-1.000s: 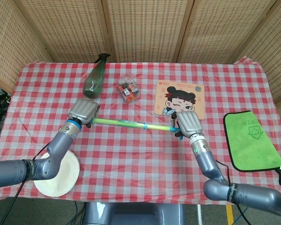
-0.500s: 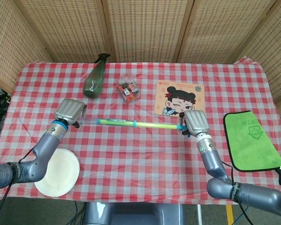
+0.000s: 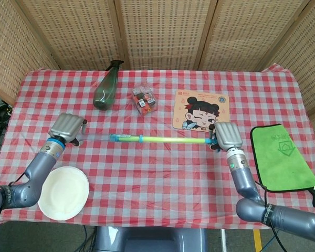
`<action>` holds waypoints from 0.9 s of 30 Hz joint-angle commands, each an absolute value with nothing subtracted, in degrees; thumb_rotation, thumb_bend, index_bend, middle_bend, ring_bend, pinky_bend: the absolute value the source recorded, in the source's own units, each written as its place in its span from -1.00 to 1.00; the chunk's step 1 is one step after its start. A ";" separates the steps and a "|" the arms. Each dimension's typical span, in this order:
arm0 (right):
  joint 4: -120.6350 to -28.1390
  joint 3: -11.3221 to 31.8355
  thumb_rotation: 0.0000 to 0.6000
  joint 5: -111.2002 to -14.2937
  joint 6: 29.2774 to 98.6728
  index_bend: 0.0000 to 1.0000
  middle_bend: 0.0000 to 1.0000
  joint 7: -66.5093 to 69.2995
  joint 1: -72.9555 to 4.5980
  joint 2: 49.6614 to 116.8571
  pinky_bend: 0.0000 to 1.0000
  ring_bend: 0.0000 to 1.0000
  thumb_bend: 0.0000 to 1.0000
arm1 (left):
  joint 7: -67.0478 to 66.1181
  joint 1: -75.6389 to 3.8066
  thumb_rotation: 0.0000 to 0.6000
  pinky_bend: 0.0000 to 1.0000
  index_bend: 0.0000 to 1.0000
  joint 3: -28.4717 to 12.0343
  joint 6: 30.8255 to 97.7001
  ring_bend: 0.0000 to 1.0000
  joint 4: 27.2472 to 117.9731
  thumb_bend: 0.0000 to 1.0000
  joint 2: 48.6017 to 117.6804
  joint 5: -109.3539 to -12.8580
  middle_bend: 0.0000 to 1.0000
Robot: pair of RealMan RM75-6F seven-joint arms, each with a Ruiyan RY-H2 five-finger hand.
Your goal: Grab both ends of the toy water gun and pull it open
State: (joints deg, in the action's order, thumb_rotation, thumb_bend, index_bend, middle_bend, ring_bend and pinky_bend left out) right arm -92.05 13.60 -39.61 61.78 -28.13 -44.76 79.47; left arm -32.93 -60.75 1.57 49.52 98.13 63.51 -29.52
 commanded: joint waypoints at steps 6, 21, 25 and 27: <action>-91.89 13.66 1.00 -39.39 62.02 0.61 1.00 -28.16 -44.34 79.01 0.45 1.00 -0.07 | -32.21 -59.60 1.00 0.35 0.43 1.75 49.18 0.55 97.77 -0.13 62.92 -31.09 0.72; -89.19 14.01 1.00 -38.36 61.22 0.61 1.00 -26.96 -43.28 78.03 0.45 1.00 -0.07 | -31.99 -57.77 1.00 0.35 0.43 2.72 48.65 0.55 98.63 -0.13 61.58 -33.03 0.72; -87.95 14.34 1.00 -38.24 60.81 0.61 1.00 -26.33 -43.18 78.20 0.45 1.00 -0.07 | -31.70 -57.37 1.00 0.35 0.43 2.81 48.11 0.55 97.81 -0.13 61.97 -33.37 0.72; -87.34 14.42 1.00 -38.11 60.66 0.61 1.00 -26.25 -43.15 78.24 0.45 1.00 -0.07 | -31.53 -57.21 1.00 0.35 0.43 2.83 47.79 0.55 97.45 -0.13 62.18 -33.58 0.72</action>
